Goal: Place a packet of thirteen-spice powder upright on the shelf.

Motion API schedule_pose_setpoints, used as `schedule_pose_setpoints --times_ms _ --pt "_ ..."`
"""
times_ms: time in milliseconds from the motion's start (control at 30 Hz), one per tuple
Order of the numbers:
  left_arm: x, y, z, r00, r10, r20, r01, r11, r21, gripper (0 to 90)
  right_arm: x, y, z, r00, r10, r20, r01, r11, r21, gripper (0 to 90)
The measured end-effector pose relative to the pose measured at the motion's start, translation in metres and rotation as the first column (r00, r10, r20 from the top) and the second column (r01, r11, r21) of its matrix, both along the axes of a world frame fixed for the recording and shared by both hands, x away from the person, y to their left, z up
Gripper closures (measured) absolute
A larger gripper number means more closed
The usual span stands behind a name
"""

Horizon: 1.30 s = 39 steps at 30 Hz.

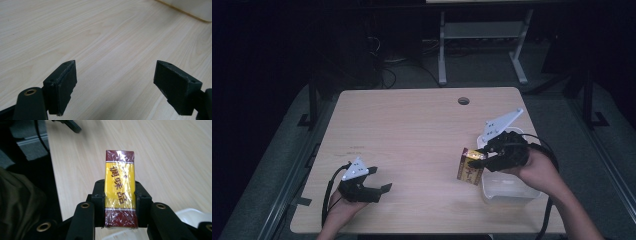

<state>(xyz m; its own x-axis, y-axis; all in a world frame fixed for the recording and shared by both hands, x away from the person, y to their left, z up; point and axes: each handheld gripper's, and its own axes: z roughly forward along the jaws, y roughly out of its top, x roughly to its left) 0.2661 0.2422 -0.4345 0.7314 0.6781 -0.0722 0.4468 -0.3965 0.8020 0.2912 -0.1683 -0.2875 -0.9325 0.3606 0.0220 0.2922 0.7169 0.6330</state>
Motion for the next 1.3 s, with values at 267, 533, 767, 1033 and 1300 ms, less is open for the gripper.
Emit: schedule_pose_setpoints --times_ms 267,533,767,1033,1300 --pt "0.002 0.002 -0.001 0.9999 0.008 -0.008 -0.008 0.9999 -0.007 18.3 0.005 -0.021 0.000 0.9996 -0.023 0.017 0.024 0.9993 -0.027 68.2" --pt "0.003 0.004 -0.002 0.9998 0.015 -0.011 -0.015 0.9997 -0.018 18.4 0.014 -0.042 0.000 0.9979 -0.059 0.027 0.060 0.9972 -0.044 68.2" --pt "0.003 0.005 -0.002 0.9998 0.017 -0.011 -0.017 0.9996 -0.021 18.4 0.019 -0.056 -0.003 0.9955 -0.085 0.043 0.088 0.9943 -0.060 68.1" --pt "0.004 0.006 -0.002 0.9997 0.022 -0.007 -0.022 0.9995 -0.023 18.3 0.021 -0.068 -0.011 0.9935 -0.108 0.036 0.110 0.9909 -0.077 68.1" --pt "0.005 0.010 -0.001 0.9994 0.035 -0.005 -0.035 0.9987 -0.037 18.4 0.021 -0.071 -0.016 0.9936 -0.110 0.028 0.111 0.9908 -0.077 68.1"
